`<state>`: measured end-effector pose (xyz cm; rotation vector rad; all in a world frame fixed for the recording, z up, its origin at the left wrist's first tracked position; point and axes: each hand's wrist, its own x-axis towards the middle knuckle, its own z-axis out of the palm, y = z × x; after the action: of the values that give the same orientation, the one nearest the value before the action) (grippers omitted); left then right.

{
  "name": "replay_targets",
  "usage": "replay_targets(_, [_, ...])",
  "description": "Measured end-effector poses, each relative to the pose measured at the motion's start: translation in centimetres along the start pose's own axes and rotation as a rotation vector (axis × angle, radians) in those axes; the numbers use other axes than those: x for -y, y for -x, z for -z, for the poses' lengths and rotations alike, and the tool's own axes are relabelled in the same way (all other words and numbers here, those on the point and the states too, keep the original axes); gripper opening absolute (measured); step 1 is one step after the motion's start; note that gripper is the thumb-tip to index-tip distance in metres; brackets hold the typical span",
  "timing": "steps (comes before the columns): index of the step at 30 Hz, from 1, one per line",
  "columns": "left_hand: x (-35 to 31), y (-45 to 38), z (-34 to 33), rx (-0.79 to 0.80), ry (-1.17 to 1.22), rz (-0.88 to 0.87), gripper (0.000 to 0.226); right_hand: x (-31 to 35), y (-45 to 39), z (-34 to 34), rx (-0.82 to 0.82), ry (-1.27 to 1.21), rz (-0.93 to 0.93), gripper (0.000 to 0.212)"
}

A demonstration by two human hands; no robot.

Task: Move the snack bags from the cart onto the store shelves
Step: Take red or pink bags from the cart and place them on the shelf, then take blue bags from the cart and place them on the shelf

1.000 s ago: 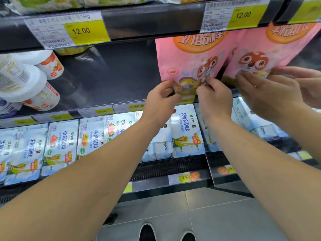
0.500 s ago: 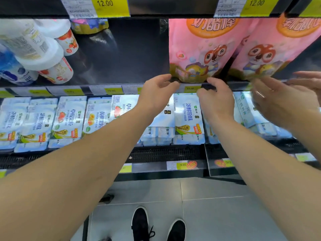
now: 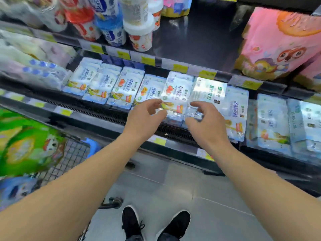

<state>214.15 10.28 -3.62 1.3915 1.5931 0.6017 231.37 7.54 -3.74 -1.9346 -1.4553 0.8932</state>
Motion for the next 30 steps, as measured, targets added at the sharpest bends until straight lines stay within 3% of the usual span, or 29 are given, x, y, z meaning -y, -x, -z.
replay_targets(10, [12.2,9.9,17.6,-0.319,-0.061,0.137,0.032,13.2,6.7,-14.3,0.320,0.098,0.433,0.042])
replay_targets(19, [22.9,18.1,28.6,-0.477,-0.048,0.361,0.036,20.3,13.3,-27.5,0.573,0.203,0.589,0.039])
replay_targets(24, [28.9,21.8,33.4,-0.470,-0.169,0.521,0.038,22.4,16.3,-34.3,0.679,0.290,0.637,0.039])
replay_targets(30, [33.7,22.1,35.2,-0.285,-0.409,0.607,0.040,23.0,18.1,-40.2,0.745,0.380,0.633,0.043])
